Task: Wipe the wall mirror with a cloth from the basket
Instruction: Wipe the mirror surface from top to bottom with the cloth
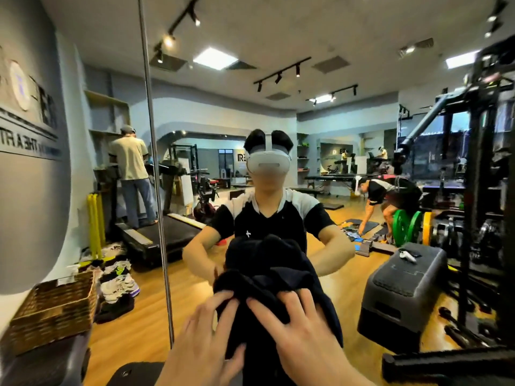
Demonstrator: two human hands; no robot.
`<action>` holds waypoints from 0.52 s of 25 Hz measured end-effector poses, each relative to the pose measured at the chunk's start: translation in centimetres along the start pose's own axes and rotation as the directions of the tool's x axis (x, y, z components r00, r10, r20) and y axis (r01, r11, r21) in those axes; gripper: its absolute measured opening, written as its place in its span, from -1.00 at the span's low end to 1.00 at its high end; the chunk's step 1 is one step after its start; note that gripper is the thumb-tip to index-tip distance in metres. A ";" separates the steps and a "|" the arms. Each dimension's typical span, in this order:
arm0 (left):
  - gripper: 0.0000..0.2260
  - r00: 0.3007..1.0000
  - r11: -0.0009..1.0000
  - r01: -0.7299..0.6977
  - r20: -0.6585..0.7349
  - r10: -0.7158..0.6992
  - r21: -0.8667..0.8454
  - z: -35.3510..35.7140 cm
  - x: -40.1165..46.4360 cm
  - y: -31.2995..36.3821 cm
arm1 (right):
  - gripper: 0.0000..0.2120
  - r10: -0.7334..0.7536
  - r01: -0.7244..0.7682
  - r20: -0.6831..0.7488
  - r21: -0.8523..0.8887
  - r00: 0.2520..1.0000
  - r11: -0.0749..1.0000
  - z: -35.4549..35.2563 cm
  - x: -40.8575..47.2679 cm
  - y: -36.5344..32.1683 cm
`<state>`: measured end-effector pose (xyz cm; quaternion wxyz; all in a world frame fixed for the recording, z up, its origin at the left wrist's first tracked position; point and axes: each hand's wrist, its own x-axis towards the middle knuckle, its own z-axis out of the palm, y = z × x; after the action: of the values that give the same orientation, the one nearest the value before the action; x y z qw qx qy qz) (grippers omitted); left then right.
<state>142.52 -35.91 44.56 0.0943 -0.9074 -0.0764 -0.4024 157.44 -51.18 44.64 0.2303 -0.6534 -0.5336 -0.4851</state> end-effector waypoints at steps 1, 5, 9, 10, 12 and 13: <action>-0.40 1.000 1.000 -0.007 -0.028 0.007 0.000 -0.9 1.7 1.0 | -0.46 -0.027 0.027 -0.010 -0.003 1.000 1.000 -1.1 1.1 1.1; -0.37 0.991 0.998 -0.047 -0.127 0.051 0.033 -4.6 9.6 3.4 | -0.38 -0.072 0.071 -0.059 -0.016 0.996 0.997 -5.6 6.5 6.0; -0.39 0.972 0.987 -0.090 -0.203 0.117 0.136 -9.1 16.0 6.0 | -0.34 -0.069 0.067 -0.115 -0.023 0.991 0.997 -9.8 11.4 9.9; -0.39 0.970 0.983 -0.095 -0.209 0.127 0.158 -10.3 17.0 6.4 | -0.32 -0.074 0.073 -0.133 -0.017 0.988 0.997 -10.7 12.4 10.4; -0.39 0.965 0.977 -0.097 -0.221 0.139 0.190 -12.8 18.0 7.0 | -0.31 -0.095 0.095 -0.158 -0.007 0.983 0.995 -12.3 14.0 10.7; -0.40 0.962 0.975 -0.097 -0.232 0.143 0.201 -14.0 18.2 7.0 | -0.30 -0.107 0.107 -0.171 -0.011 0.979 0.994 -13.0 14.8 10.5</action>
<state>146.14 -44.83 66.58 0.2125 -0.8408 -0.0463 -0.4957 161.52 -58.18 65.45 0.2485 -0.5799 -0.5457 -0.5515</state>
